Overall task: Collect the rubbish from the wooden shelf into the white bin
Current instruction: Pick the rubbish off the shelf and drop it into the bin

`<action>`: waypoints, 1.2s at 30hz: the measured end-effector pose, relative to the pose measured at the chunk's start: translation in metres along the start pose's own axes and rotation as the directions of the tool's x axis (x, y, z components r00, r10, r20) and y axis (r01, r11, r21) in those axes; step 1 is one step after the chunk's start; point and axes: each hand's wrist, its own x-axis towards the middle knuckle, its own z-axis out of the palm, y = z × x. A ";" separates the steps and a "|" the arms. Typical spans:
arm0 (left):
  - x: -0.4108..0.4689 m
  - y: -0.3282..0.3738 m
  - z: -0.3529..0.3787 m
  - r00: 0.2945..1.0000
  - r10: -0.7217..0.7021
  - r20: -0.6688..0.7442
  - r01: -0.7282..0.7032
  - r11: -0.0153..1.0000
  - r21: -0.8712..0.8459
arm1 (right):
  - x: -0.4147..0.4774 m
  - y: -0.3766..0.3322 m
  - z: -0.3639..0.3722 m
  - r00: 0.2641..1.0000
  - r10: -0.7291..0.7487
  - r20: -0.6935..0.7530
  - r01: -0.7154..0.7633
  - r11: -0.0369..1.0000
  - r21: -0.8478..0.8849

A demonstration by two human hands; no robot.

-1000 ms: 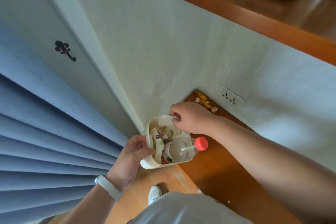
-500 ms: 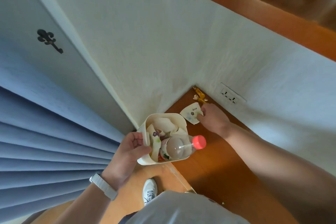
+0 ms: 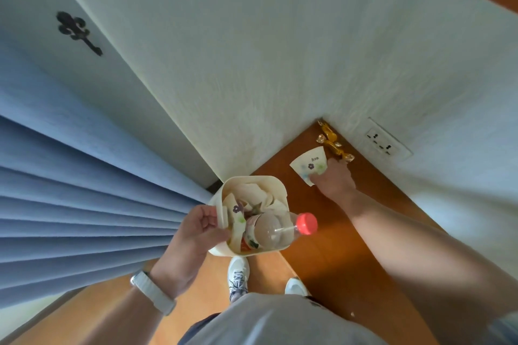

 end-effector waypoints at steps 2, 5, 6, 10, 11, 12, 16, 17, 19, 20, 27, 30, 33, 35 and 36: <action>0.000 0.001 -0.001 1.000 0.001 -0.001 -0.001 1.000 -0.001 | -0.004 0.000 0.000 1.000 -0.011 0.001 0.011 0.994 0.112; 0.001 0.004 -0.001 1.000 -0.001 0.009 0.001 1.000 -0.005 | -0.018 0.003 -0.004 1.000 -0.026 -0.002 0.026 0.972 0.232; 0.002 0.005 0.000 1.000 0.000 0.014 0.000 1.000 -0.006 | -0.024 0.004 -0.006 0.999 -0.045 0.004 0.042 0.962 0.271; 0.005 0.013 0.003 1.000 -0.010 0.025 0.010 1.000 -0.006 | -0.051 0.006 -0.028 0.983 -0.184 0.026 0.156 0.894 0.419; 0.005 0.015 0.004 0.999 -0.011 0.033 0.011 1.000 0.001 | -0.058 0.004 -0.037 0.978 -0.210 0.008 0.186 0.880 0.436; 0.006 0.017 0.005 0.999 -0.011 0.041 0.010 1.000 0.009 | -0.066 0.002 -0.046 0.972 -0.235 -0.015 0.216 0.864 0.454; 0.007 0.024 0.009 0.999 -0.013 0.048 0.011 0.999 0.032 | -0.094 -0.017 -0.083 0.952 -0.287 -0.104 0.298 0.804 0.514; 0.006 0.027 0.010 0.998 -0.018 0.059 0.016 0.999 0.034 | -0.102 -0.024 -0.093 0.945 -0.301 -0.125 0.321 0.791 0.521; 0.004 0.031 0.012 0.996 -0.017 0.090 0.015 1.000 0.028 | -0.119 -0.037 -0.111 0.907 -0.389 -0.164 0.416 0.759 0.501; 0.003 0.033 0.014 0.995 -0.009 0.100 0.007 1.000 0.018 | -0.127 -0.044 -0.119 0.878 -0.446 -0.172 0.471 0.744 0.474; -0.007 0.037 0.018 0.987 0.036 0.158 -0.034 0.999 -0.015 | -0.154 -0.087 -0.130 0.686 -0.727 -0.015 0.727 0.685 0.036; -0.011 0.036 0.019 0.982 0.054 0.179 -0.050 0.998 -0.030 | -0.152 -0.097 -0.124 0.653 -0.754 0.073 0.756 0.643 -0.120; -0.013 0.035 0.018 0.982 0.076 0.176 -0.071 0.997 -0.032 | -0.151 -0.098 -0.120 0.638 -0.763 0.102 0.770 0.627 -0.121; -0.014 0.035 0.018 0.984 0.071 0.161 -0.067 0.997 -0.029 | -0.150 -0.094 -0.119 0.633 -0.767 0.106 0.773 0.623 -0.116; -0.015 0.035 0.018 0.986 0.066 0.156 -0.062 0.998 -0.033 | -0.150 -0.091 -0.119 0.632 -0.768 0.102 0.774 0.623 -0.112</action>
